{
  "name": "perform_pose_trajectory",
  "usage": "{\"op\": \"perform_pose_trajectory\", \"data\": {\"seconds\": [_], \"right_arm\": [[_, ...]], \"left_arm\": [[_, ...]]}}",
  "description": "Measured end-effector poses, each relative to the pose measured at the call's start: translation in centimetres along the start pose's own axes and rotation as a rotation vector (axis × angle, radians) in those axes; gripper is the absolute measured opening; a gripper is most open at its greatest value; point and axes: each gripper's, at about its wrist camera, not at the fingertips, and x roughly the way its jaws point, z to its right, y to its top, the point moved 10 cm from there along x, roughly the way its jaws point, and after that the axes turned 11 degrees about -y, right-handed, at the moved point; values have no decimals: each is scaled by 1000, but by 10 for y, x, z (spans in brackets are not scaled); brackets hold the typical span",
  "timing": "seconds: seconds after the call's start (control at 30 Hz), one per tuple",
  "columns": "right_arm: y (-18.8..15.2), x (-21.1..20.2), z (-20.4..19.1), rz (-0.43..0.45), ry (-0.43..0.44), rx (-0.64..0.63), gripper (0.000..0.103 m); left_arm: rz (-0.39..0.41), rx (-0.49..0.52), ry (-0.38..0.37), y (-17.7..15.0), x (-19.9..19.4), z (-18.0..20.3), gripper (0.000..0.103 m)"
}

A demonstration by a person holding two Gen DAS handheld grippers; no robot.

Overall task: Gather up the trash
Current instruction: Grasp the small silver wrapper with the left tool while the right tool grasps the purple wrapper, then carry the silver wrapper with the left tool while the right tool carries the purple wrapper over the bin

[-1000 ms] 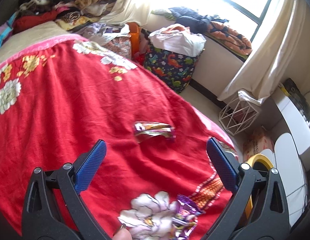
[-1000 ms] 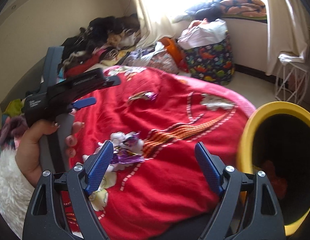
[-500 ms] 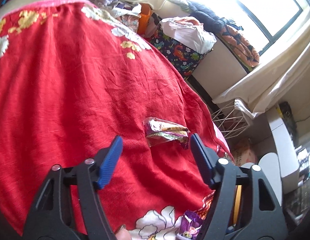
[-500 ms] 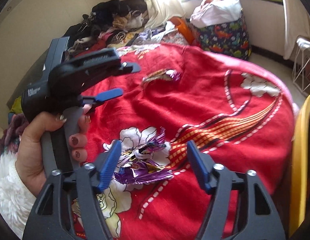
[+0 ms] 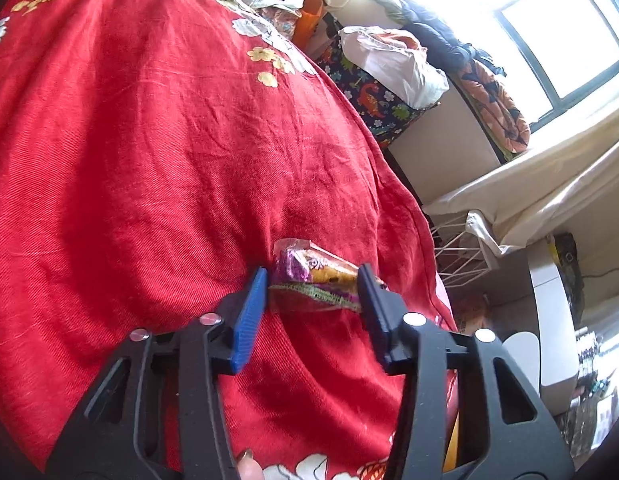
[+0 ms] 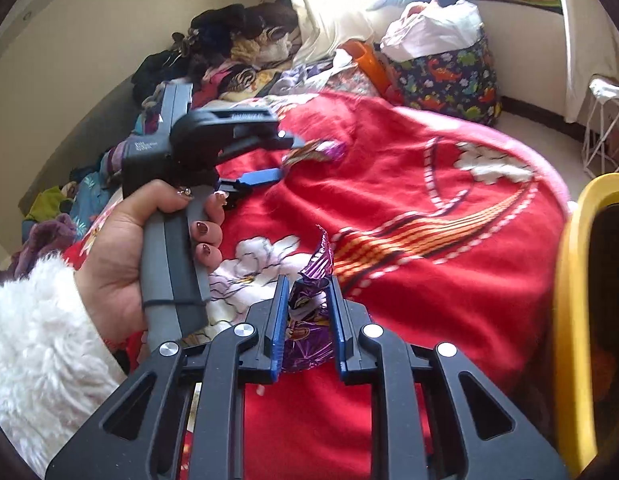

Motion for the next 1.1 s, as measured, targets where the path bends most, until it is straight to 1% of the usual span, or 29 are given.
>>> {"op": "perform_pose_trajectory", "data": {"seconds": [0.07,0.1,0.17,0.3,0.37,0.47,0.6,0.8,1.0,1.1], "right_arm": [[3,-9,9,19,-13,4,18],[4,-10,11,23,-14,10,18],[6,-17,18,35,-17,25,18],[11,-28,31,64,-42,46,18],[15,-33,38,79,-51,55,18],[21,-39,51,103,-68,72,18],[26,-48,65,128,-89,97,18],[29,-64,90,160,-128,137,18],[30,-81,117,190,-166,177,18],[30,-90,128,206,-182,194,18]], "left_arm": [[-8,-4,-2,1,4,2,18],[-8,-6,-2,0,5,3,16],[-4,2,-11,0,4,8,14],[-3,53,-37,-5,0,26,12],[-2,81,-54,-8,-6,36,8],[-2,129,-65,-14,-11,50,6],[-16,212,-58,-26,-13,71,6],[-41,338,-87,-49,-15,111,6],[-64,429,-129,-75,-17,149,6],[-74,471,-135,-88,-19,162,6]]}}
